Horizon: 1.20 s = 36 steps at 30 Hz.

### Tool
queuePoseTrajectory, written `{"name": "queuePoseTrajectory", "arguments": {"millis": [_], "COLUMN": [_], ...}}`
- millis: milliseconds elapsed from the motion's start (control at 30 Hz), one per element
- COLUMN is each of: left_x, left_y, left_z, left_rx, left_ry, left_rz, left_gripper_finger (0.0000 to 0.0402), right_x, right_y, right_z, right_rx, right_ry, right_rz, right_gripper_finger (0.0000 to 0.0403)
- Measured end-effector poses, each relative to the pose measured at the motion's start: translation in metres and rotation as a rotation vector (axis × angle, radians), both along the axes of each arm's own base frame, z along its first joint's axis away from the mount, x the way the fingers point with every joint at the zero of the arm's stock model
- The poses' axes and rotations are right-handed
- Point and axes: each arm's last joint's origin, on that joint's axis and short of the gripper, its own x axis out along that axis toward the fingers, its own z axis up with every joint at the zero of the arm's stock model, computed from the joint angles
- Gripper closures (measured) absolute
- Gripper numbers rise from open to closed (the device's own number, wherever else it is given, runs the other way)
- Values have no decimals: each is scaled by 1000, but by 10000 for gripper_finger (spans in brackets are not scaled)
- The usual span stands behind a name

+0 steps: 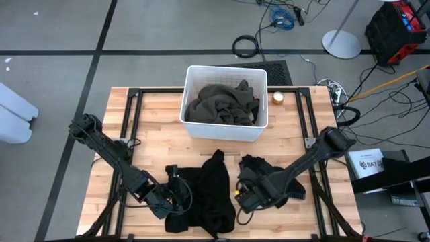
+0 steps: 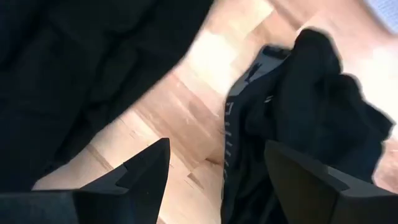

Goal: Sort clothes
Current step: Put the black boxer into the white laundry bin

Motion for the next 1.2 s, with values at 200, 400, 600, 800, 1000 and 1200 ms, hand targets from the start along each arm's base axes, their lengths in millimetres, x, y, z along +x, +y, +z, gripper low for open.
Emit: {"name": "queuePoseTrajectory", "arguments": {"millis": [200, 400, 600, 800, 1000, 1200], "left_x": [0, 0, 0, 0, 0, 4], "left_y": [0, 0, 0, 0, 0, 5], "left_z": [0, 0, 0, 0, 0, 0], "left_rx": [-2, -2, -2, -2, -2, 54], "left_ry": [-1, -1, -1, 2, 2, -5], "left_rz": [1, 0, -1, -3, -2, 1], "left_gripper_finger": [220, 220, 220, 220, 220, 220], "right_x": [6, 17, 17, 18, 12, -6], "right_y": [-19, -32, -47, -44, -43, -56], "right_z": [-23, -53, -85, -91, -68, 14], "right_rx": [-22, 24, 160, 200, 170, 55], "right_ry": [184, 314, 326, 280, 242, 152], "right_rz": [-97, -76, -29, 5, 40, 22], "right_gripper_finger": [154, 154, 165, 331, 390, 397]}}
